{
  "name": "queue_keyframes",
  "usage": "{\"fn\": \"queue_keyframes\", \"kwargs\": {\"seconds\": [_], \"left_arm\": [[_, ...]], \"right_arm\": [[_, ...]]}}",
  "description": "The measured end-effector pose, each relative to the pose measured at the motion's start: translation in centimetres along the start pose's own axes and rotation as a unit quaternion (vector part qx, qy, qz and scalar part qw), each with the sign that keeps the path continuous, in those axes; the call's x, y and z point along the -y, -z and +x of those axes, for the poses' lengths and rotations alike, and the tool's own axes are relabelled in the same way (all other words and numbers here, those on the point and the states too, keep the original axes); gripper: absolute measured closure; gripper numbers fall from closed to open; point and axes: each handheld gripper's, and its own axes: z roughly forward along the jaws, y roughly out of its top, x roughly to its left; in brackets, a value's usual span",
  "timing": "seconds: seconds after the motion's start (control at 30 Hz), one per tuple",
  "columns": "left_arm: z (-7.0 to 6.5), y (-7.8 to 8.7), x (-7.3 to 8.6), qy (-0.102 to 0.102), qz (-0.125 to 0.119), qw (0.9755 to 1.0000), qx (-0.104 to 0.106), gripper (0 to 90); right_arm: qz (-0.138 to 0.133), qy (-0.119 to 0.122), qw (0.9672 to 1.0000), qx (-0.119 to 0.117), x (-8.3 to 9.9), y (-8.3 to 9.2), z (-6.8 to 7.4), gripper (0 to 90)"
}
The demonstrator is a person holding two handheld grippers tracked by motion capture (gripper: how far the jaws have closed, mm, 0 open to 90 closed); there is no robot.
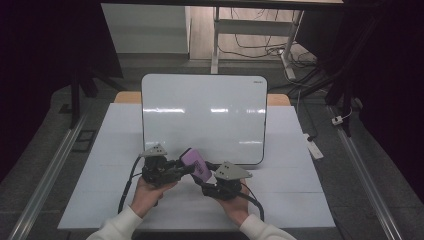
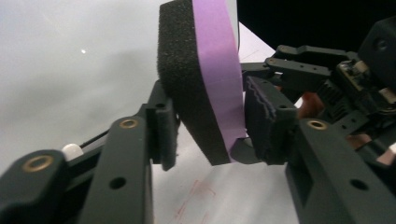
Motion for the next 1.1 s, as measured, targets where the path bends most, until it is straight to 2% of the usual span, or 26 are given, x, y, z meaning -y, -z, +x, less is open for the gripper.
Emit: {"fn": "queue_keyframes", "kwargs": {"seconds": [0.2, 0.23, 0.27, 0.3, 0.33, 0.37, 0.47, 0.5, 0.53, 0.57, 0.6, 0.63, 0.67, 0.7, 0.73, 0.77, 0.8, 0.83, 0.87, 0.9, 0.97, 1.0, 1.03, 1.07, 1.1], "left_arm": [[-0.2, 0.2, -0.1, -0.005, -0.002, 1.0000, -0.007, 62.4], [-0.1, 0.6, -0.2, -0.005, -0.002, 0.9998, -0.018, 62.6], [-0.1, 0.6, -0.2, -0.005, -0.002, 0.9998, -0.018, 62.7], [0.1, 1.3, -0.4, -0.005, -0.003, 0.9995, -0.030, 62.7], [0.1, 1.3, -0.4, -0.005, -0.003, 0.9995, -0.030, 62.7], [0.3, 2.1, -0.6, -0.004, -0.005, 0.9989, -0.046, 62.8], [0.6, 3.0, -0.8, 0.003, -0.010, 0.9984, -0.056, 62.7], [0.9, 3.9, -0.9, 0.006, -0.012, 0.9974, -0.071, 62.8], [0.9, 3.9, -0.9, 0.006, -0.012, 0.9974, -0.071, 62.7], [1.1, 4.6, -1.0, 0.011, -0.012, 0.9963, -0.084, 62.7], [1.1, 4.6, -1.0, 0.011, -0.012, 0.9963, -0.084, 62.7], [1.3, 5.1, -1.0, 0.015, -0.011, 0.9950, -0.099, 62.7], [1.3, 5.1, -1.0, 0.015, -0.011, 0.9950, -0.099, 62.7], [1.5, 5.6, -0.9, 0.019, -0.010, 0.9934, -0.113, 62.7], [1.5, 5.6, -0.9, 0.019, -0.010, 0.9934, -0.113, 62.7], [1.7, 6.0, -1.0, 0.022, -0.011, 0.9914, -0.128, 62.7], [1.7, 6.0, -1.0, 0.022, -0.011, 0.9914, -0.128, 62.7], [1.9, 6.4, -1.0, 0.027, -0.010, 0.9895, -0.142, 62.7], [1.9, 6.4, -1.0, 0.027, -0.010, 0.9895, -0.142, 62.7], [2.3, 6.8, -1.1, 0.034, -0.011, 0.9875, -0.153, 62.7], [2.7, 7.1, -1.1, 0.042, -0.010, 0.9853, -0.165, 62.7], [2.7, 7.1, -1.1, 0.042, -0.010, 0.9853, -0.165, 62.7], [3.1, 7.3, -1.2, 0.047, -0.008, 0.9823, -0.181, 62.7], [3.1, 7.3, -1.2, 0.047, -0.008, 0.9823, -0.181, 62.7], [3.5, 7.6, -1.3, 0.058, -0.004, 0.9796, -0.192, 62.7]], "right_arm": [[0.011, -0.006, 0.9998, -0.012, 0.0, -0.2, -0.3, 38.5], [0.010, -0.007, 0.9998, -0.016, 0.0, -0.2, -0.3, 36.1], [0.010, -0.007, 0.9998, -0.016, 0.0, -0.2, -0.3, 36.1], [0.008, -0.004, 0.9998, -0.017, -0.2, 0.1, -0.3, 32.4], [0.008, -0.004, 0.9998, -0.017, -0.2, 0.1, -0.3, 32.4], [0.002, -0.006, 0.9998, -0.018, -0.3, 0.5, -0.5, 31.4], [-0.003, -0.012, 0.9998, -0.014, -0.4, 1.3, -1.1, 30.6], [-0.005, -0.015, 0.9998, -0.012, -0.5, 1.6, -1.4, 30.5], [-0.005, -0.016, 0.9998, -0.010, -0.4, 1.8, -1.6, 30.4], [-0.006, -0.018, 0.9998, -0.007, -0.4, 2.1, -1.9, 30.4], [-0.006, -0.018, 0.9998, -0.007, -0.4, 2.1, -1.9, 30.4], [-0.008, -0.022, 0.9997, 0.000, -0.3, 2.5, -2.3, 30.4], [-0.008, -0.022, 0.9997, 0.000, -0.3, 2.5, -2.3, 30.4], [-0.006, -0.023, 0.9997, 0.008, -0.2, 3.0, -2.8, 30.4], [-0.007, -0.024, 0.9996, 0.013, -0.1, 3.2, -3.0, 30.4], [-0.006, -0.026, 0.9995, 0.018, 0.1, 3.4, -3.2, 30.5], [-0.006, -0.029, 0.9993, 0.021, 0.2, 3.6, -3.5, 30.5], [-0.006, -0.030, 0.9992, 0.024, 0.2, 3.7, -3.8, 30.5], [-0.006, -0.032, 0.9990, 0.030, 0.3, 3.8, -4.0, 30.5], [-0.006, -0.033, 0.9988, 0.034, 0.4, 4.0, -4.2, 30.7], [-0.006, -0.036, 0.9986, 0.040, 0.4, 4.3, -4.6, 30.7], [-0.008, -0.035, 0.9984, 0.044, 0.5, 4.4, -4.8, 30.8], [-0.007, -0.036, 0.9982, 0.047, 0.5, 4.6, -4.9, 30.9], [-0.007, -0.037, 0.9981, 0.050, 0.6, 4.8, -5.1, 30.9], [-0.008, -0.039, 0.9978, 0.053, 0.7, 4.9, -5.3, 31.0]]}}
